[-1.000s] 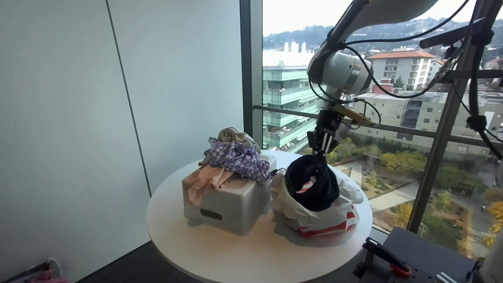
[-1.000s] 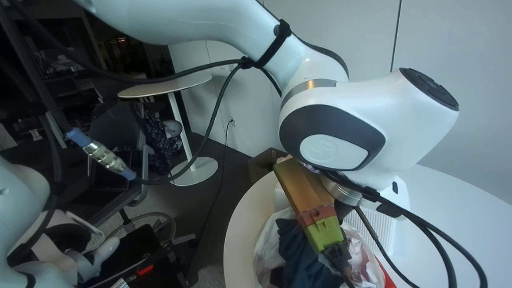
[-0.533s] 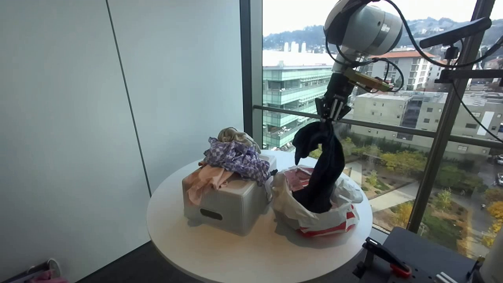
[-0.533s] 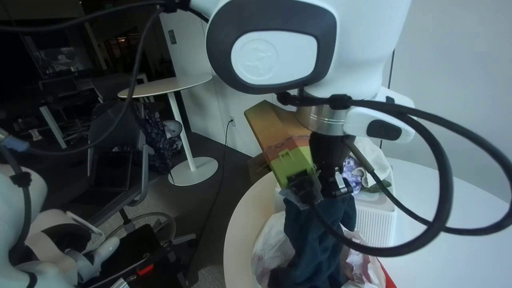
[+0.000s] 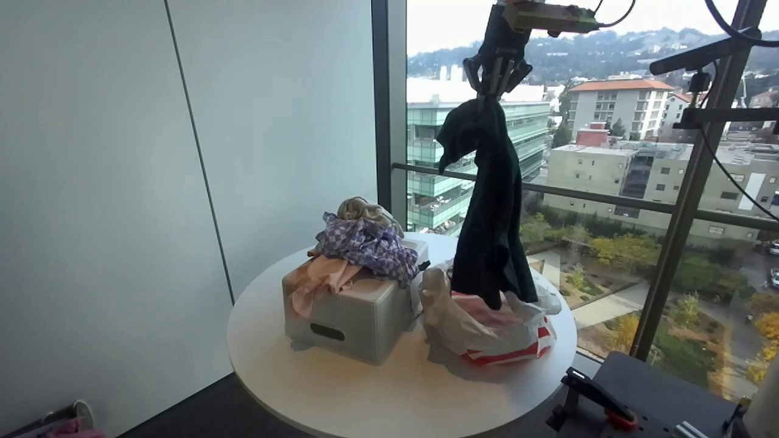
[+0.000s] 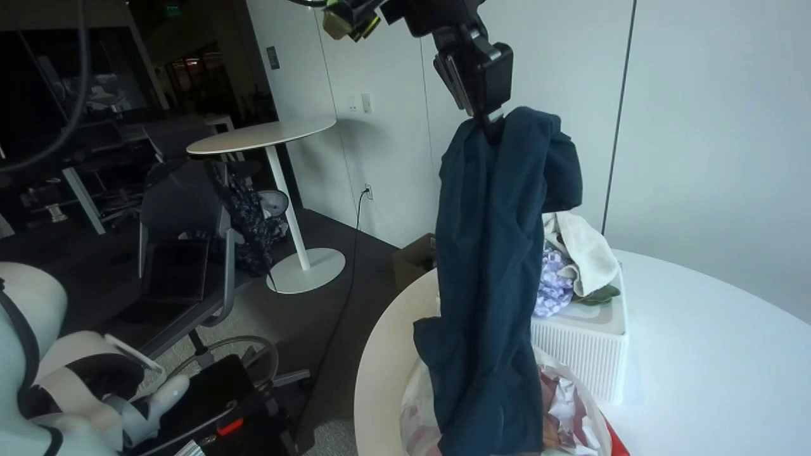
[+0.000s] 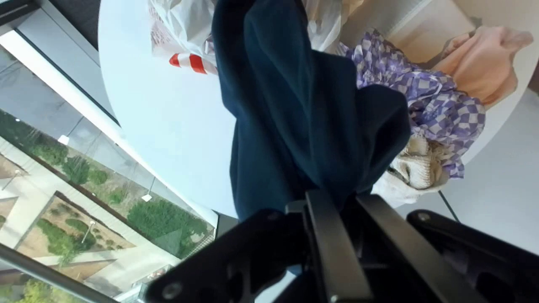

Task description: Remove the clothing and towel from the plastic bag and put them on top of the white storage container.

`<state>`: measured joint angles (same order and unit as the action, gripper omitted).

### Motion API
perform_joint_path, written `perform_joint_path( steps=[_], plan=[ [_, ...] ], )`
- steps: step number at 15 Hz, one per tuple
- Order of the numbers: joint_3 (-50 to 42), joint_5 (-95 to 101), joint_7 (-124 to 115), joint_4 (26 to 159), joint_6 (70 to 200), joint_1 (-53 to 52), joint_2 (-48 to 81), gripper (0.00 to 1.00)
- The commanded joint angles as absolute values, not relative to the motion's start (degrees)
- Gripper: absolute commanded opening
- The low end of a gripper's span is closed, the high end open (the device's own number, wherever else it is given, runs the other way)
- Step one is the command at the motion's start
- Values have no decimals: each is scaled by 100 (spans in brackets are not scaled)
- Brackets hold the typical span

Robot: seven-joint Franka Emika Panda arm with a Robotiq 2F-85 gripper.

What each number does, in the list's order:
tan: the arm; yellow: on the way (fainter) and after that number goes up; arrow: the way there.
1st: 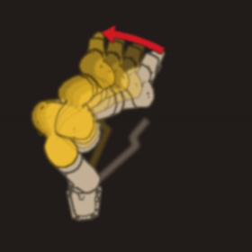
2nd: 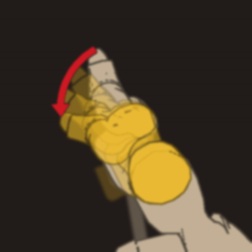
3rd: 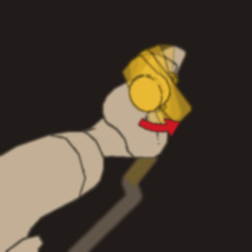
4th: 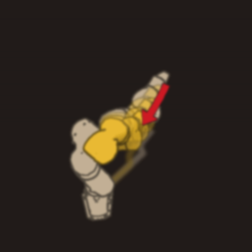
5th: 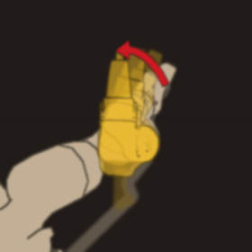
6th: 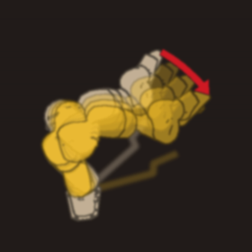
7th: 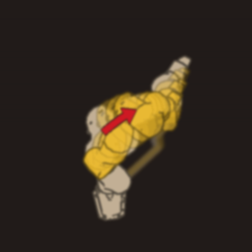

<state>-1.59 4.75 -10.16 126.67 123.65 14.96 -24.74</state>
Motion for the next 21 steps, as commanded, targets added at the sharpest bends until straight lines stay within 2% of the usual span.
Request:
perform_joint_path(
  steps=[1, 8, 11, 16, 21],
  plan=[
    [506, 1494, -2264, 11729, 12066, 1510, -2468, 3],
    [2159, 3841, -4242, 9620, 10804, 1736, -1875, 3],
    [2409, 5322, -4617, 8717, 10327, 1245, -1038, 3],
    [1930, 6162, -4084, 7648, 10476, 231, 549, 3],
    [1148, 5116, -3015, 6869, 11540, -194, 1885, 3]
  ],
)
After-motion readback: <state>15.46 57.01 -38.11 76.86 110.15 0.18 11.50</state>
